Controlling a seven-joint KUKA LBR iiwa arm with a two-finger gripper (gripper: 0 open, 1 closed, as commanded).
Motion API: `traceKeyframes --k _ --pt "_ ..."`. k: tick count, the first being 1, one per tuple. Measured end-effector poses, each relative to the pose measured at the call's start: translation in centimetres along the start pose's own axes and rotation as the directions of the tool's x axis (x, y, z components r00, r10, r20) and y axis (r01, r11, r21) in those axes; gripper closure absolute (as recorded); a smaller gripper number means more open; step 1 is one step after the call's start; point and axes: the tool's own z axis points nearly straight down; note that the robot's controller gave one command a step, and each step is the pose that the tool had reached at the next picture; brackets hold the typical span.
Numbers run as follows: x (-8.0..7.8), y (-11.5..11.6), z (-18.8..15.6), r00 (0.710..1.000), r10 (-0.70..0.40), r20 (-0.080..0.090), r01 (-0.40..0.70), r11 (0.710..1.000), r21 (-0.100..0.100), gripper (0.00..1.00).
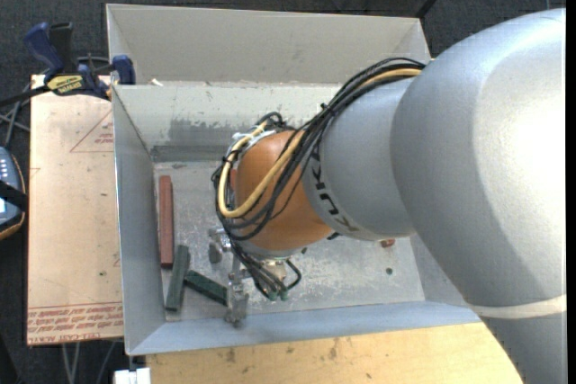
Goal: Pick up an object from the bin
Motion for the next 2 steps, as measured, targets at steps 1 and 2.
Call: traceKeyframes --k 1,2 --pt "-0.67 5.32 0.14 0.998 0.065 -0.007 -0.065 0.998 0.000 1.00" --pt "-0.65 4.40 0.06 0.995 0.102 -0.008 -0.102 0.995 0.000 1.00"
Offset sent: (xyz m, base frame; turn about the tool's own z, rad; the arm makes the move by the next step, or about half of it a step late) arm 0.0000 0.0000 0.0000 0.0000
